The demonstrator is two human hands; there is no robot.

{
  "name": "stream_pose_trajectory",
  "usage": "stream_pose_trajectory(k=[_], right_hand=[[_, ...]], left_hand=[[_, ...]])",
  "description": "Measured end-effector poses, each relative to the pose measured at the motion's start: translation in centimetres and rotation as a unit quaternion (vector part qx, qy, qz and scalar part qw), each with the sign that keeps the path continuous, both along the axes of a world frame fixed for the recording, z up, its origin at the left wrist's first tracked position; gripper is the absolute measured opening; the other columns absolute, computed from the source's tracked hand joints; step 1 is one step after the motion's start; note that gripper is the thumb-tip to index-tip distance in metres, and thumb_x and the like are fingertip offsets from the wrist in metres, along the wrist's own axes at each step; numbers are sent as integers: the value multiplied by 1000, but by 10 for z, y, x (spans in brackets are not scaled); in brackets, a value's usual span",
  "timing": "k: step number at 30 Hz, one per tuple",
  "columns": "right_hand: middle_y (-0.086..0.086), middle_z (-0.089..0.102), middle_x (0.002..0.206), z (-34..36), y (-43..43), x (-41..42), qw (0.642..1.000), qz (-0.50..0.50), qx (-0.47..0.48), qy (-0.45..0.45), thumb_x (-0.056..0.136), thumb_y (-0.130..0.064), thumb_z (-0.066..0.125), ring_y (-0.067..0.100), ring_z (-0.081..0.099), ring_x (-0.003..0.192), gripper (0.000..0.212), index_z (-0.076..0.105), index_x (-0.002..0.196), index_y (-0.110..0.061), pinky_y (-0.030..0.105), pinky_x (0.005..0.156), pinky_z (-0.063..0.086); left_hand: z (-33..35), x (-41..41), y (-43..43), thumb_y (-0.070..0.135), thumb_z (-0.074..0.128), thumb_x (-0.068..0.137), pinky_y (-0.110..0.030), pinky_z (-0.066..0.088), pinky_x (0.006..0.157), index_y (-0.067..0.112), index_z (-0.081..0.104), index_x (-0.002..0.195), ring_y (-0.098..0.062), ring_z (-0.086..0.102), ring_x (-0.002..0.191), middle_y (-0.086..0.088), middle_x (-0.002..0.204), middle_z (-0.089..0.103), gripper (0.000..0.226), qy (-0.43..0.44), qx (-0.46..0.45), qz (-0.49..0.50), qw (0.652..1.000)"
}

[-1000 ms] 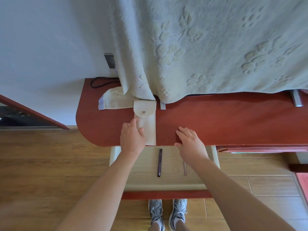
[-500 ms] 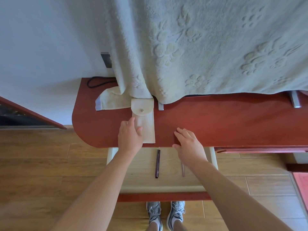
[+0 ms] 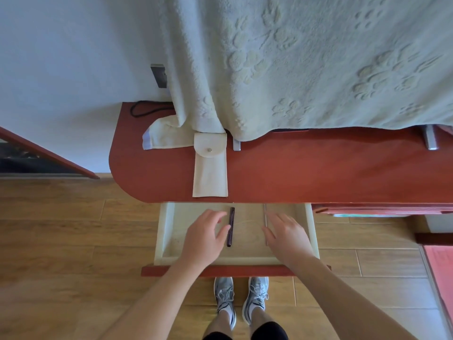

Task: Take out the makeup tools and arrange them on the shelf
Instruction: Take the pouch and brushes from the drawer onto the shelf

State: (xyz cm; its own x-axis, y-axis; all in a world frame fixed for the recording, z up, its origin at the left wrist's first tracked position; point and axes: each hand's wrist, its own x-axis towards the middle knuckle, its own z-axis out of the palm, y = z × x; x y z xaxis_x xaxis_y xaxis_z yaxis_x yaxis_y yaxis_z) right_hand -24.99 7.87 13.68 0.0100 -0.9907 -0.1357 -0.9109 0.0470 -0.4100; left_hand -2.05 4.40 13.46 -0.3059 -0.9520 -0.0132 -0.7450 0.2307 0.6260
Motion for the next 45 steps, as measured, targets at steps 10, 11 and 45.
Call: stream_pose_trajectory(k=[10, 11, 45], right_hand=[[8, 56, 110, -65, -22, -5, 983, -57, 174, -5, 93, -35, 55, 29, 60, 95, 49, 43, 135, -13, 34, 75, 49], [8, 56, 113, -71, -25, -5, 982, -60, 179, -7, 93, -34, 56, 29, 59, 97, 52, 41, 138, -13, 35, 77, 49], [-3, 45, 73, 40, 36, -19, 998, -51, -10, -34, 80, -6, 54, 21, 44, 58, 12, 63, 80, -14, 28, 49, 30]], left_hand=[[-67, -42, -16, 38, 65, 90, -35, 54, 77, 18, 51, 136, -23, 64, 94, -2, 116, 58, 52, -105, 171, 85, 976], [-71, -45, -17, 37, 65, 89, -35, 54, 75, 18, 51, 134, -24, 64, 92, -2, 114, 58, 51, -117, 173, 85, 974], [53, -56, 37, 12, 69, 86, -25, 51, 65, 18, 73, 106, -11, 60, 70, 7, 87, 68, 21, -18, 52, 135, 989]])
